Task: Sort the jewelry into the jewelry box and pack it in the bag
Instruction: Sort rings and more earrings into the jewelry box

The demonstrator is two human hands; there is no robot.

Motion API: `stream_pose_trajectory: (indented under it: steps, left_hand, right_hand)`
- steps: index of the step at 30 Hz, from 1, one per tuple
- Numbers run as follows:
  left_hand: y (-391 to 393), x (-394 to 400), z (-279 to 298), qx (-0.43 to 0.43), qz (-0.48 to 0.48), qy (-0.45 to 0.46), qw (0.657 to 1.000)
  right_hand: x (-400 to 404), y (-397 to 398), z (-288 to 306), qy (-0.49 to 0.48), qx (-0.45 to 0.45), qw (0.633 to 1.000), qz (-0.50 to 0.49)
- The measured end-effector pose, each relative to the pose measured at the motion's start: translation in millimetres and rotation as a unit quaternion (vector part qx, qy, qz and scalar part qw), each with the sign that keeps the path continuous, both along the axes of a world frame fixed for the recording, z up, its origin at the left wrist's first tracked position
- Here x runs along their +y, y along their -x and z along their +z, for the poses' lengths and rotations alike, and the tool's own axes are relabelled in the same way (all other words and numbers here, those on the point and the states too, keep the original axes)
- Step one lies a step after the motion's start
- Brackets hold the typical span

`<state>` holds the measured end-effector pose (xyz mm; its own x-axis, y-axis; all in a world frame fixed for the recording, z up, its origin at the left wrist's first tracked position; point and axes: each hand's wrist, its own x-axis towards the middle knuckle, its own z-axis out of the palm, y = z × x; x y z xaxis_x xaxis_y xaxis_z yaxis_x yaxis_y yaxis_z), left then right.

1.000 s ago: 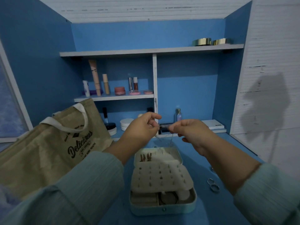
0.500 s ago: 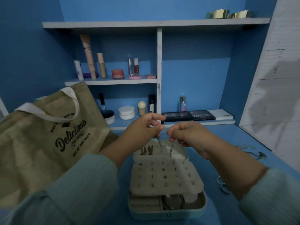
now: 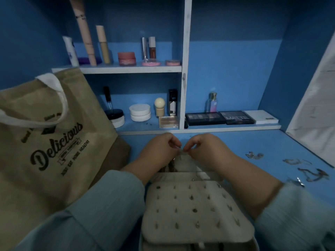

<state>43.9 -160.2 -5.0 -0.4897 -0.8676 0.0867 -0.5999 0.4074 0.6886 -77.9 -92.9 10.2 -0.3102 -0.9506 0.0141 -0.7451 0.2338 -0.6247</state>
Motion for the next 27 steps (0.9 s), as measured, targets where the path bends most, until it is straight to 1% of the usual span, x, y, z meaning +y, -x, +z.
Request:
stream_pose_trajectory:
  steps: [5, 10, 16, 22, 27]
  left_hand:
    - [1.5, -6.0, -5.7, -0.028, 0.008, 0.026, 0.999]
    - [5.9, -5.6, -4.4, -0.071, 0.003, 0.048, 0.996]
    - [5.8, -5.7, -6.0, -0.099, 0.005, 0.060, 0.993]
    - [7.7, -5.5, -2.4, -0.121, 0.011, 0.048, 0.991]
    - [8.6, -3.0, -0.3, -0.127, 0.018, 0.043, 0.991]
  right_hand:
    - [-4.3, 1.6, -0.5, -0.041, 0.057, 0.997, 0.026]
    - [-10.6, 3.9, -3.1, -0.074, 0.081, 0.994, 0.031]
    - [-11.9, 1.8, -7.7, -0.095, 0.106, 0.988, 0.052]
    - [-7.8, 2.6, -11.7, -0.045, 0.112, 0.992, 0.046]
    - [-2.8, 3.7, -8.2, -0.048, 0.153, 0.986, 0.040]
